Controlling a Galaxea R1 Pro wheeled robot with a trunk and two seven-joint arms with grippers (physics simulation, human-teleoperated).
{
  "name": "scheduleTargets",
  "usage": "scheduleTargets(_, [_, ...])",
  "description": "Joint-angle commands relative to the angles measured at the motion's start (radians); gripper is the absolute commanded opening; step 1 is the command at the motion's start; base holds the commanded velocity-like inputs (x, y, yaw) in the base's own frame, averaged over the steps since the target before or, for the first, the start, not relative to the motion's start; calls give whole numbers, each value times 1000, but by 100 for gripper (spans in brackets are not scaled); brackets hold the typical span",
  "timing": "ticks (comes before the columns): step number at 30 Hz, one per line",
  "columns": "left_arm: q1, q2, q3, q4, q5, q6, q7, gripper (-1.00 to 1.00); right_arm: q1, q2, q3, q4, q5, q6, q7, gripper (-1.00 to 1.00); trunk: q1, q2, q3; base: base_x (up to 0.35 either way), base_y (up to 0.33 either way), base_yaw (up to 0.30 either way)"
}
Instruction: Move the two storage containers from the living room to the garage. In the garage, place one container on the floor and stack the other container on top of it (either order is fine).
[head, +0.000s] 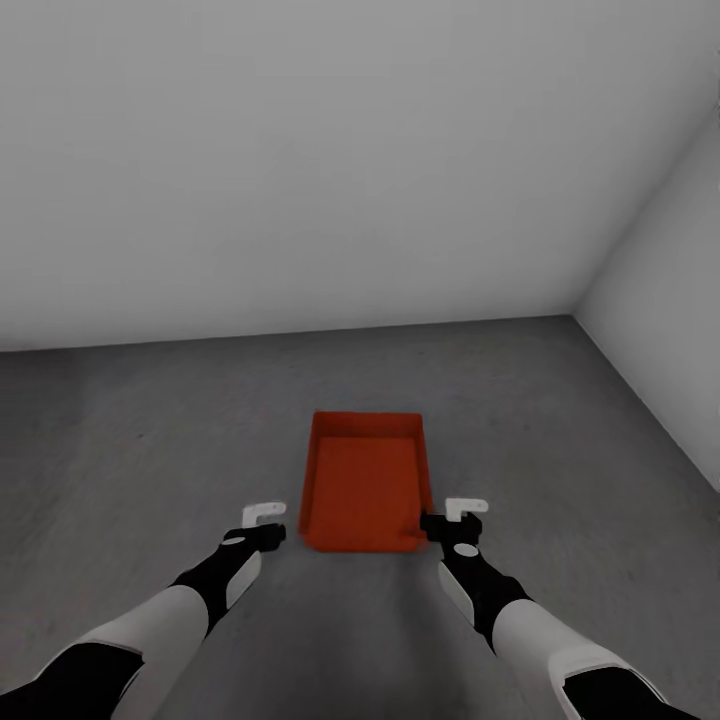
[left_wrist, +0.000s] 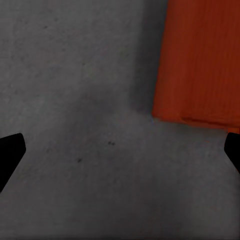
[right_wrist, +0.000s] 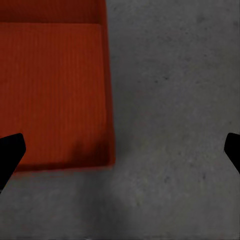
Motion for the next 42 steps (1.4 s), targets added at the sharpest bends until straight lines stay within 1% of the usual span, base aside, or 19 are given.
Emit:
scheduleTargets(1, [0, 0, -9, -2, 8, 6, 6, 100, -1, 0, 8, 1, -8, -3, -7, 100, 0, -1, -1, -296, 145, 0])
scheduleTargets(13, [0, 1, -9, -1, 8, 6, 7, 100, -1, 2, 9, 11, -11, 0, -5, 100, 0, -1, -1, -297, 146, 0])
scheduleTargets(14, [0, 14, -8, 0, 10, 6, 6, 100, -1, -2, 8, 47, -10, -11, -3, 100, 0, -1, -1, -110, 49, 0])
scheduleTargets(16, [0, 19, -8, 17, 12, 6, 4, 100, -1, -3, 8, 84, -9, -7, -4, 100, 0, -1, -1, -66, 30, 0])
scheduleTargets(17, [1, 23, -9, 137, 12, 5, -1, 100, -1, -41, 8, 196, -11, -1, -2, 100, 0, -1, -1, -9, 4, 0])
scheduleTargets(18, [1, 24, -9, 168, 13, 4, -1, 100, -1, -68, 9, 244, -14, -4, 1, 100, 0, -1, -1, -6, 3, 0])
scheduleTargets(19, [1, 25, -9, 179, 13, 5, 0, 100, -3, -82, 9, 263, -15, -5, 6, 100, 0, -1, -1, -5, 2, 0])
scheduleTargets(20, [1, 30, -9, 195, 14, 6, 1, 100, -6, -107, 9, 289, -17, -7, 18, 100, 0, -1, -1, -3, 1, 0])
scheduleTargets(21, [1, 34, -9, 201, 15, 7, 1, 100, -7, -117, 9, 298, -17, -8, 25, 100, 0, -1, -1, -2, 1, 0])
scheduleTargets(22, [1, 44, -9, 209, 16, 8, 1, 100, -8, -133, 9, 310, -18, -9, 42, 100, 0, -1, -1, -2, 1, 0])
scheduleTargets(23, [1, 50, -9, 211, 16, 8, 1, 100, -8, -140, 9, 315, -18, -9, 51, 100, 0, -1, -1, -1, 1, 0])
scheduleTargets(24, [0, 67, -9, 217, 18, 8, 0, 100, -3, -156, 9, 324, -19, -11, 73, 100, 0, -1, -1, 0, 0, 0])
scheduleTargets(25, [0, 78, -9, 219, 21, 7, 0, 100, 7, -164, 9, 328, -19, -11, 84, 100, 0, -1, -1, 0, 0, 0])
scheduleTargets(27, [0, 87, -9, 220, 27, 7, -1, 100, 24, -170, 9, 330, -18, -11, 93, 100, 0, -1, -1, 0, 0, 0])
scheduleTargets(30, [2, 105, -9, 223, 55, 7, -3, 100, 73, -184, 9, 333, -15, -8, 112, 100, 0, -1, -1, 0, 0, 0])
scheduleTargets(34, [19, 115, -9, 224, 96, 8, -5, 100, 119, -190, 9, 334, -13, -1, 135, 100, 0, -1, -1, 0, 0, 0])
scheduleTargets(35, [25, 116, -9, 224, 101, 8, -6, 100, 126, -190, 9, 334, -13, -1, 138, 100, 0, -1, -1, 0, 0, 0])
scheduleTargets(40, [103, 114, -9, 223, 115, 6, -11, 100, 218, -192, 9, 334, -12, 0, 158, 100, 0, -1, -1, 0, 0, 0])
scheduleTargets(42, [157, 113, -9, 223, 116, 4, -17, 100, 288, -192, 10, 334, -10, -3, 162, 100, 0, -1, -1, 0, 0, 0])
